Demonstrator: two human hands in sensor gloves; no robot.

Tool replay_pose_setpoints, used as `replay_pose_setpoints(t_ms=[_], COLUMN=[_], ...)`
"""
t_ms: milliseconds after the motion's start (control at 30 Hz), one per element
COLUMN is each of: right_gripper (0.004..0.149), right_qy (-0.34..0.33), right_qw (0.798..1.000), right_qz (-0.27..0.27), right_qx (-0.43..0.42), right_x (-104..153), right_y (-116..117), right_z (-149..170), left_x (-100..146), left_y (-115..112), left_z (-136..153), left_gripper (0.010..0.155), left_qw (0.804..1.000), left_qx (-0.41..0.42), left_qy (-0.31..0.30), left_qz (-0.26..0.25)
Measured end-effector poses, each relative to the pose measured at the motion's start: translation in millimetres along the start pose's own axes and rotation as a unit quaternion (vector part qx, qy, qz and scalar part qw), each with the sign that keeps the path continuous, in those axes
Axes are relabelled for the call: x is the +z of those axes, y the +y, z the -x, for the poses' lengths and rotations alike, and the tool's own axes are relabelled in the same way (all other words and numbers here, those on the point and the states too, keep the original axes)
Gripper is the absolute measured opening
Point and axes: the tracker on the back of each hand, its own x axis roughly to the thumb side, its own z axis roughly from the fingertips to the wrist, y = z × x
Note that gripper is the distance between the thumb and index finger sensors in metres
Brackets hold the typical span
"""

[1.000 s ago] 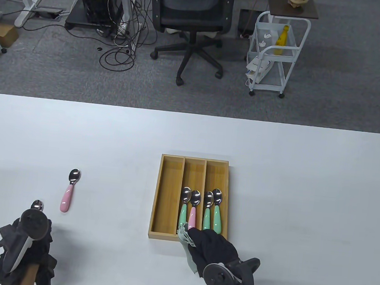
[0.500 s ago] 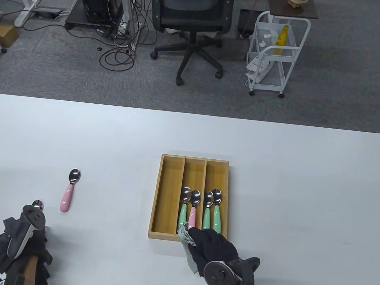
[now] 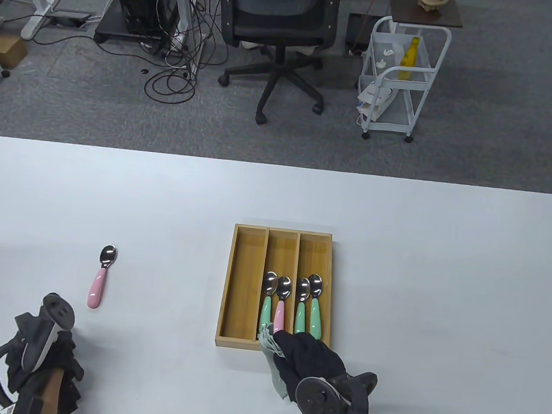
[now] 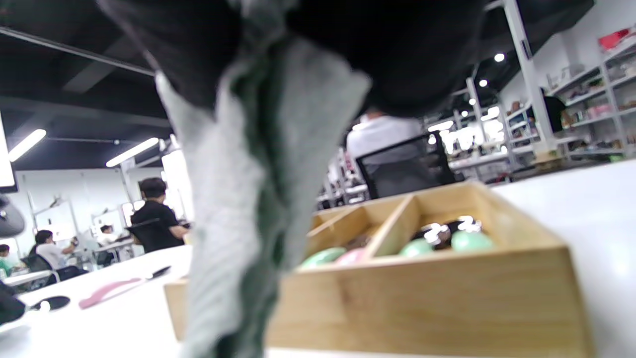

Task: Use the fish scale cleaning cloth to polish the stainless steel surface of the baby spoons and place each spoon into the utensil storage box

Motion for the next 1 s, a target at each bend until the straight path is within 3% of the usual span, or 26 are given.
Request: replay_pose_setpoints(t_ms=[233, 467, 700, 1000], right_gripper=[0.044, 0.045, 0.047, 0.046], right_qy=[0.000, 0.008, 0.044, 0.123], right_qw=[1.000, 0.999, 0.990, 0.950], right_qz=[0.000, 0.002, 0.004, 0.013], right_qx=[-0.005, -0.034, -0.132, -0.285], right_x=[-0.2, -1.3, -2.9, -6.5], right_y=[0.2, -3.4, -10.4, -18.8], right_z=[0.0, 3.7, 16.0, 49.6], left_x=[34.4, 84.4, 126.1, 173.6], left_y=[23.1, 42.6, 49.6, 48.0], left_z=[-13.4, -56.8, -99.6, -151.0], left_gripper=[0.045, 0.044, 0.045, 0.046], left_qw=[0.991, 0.966, 0.938, 0.881], left_qx=[0.074, 0.096, 0.120, 0.142], left_qy=[-0.069, -0.207, -0.302, -0.443], left_qz=[-0.083, -0.124, -0.120, -0.086])
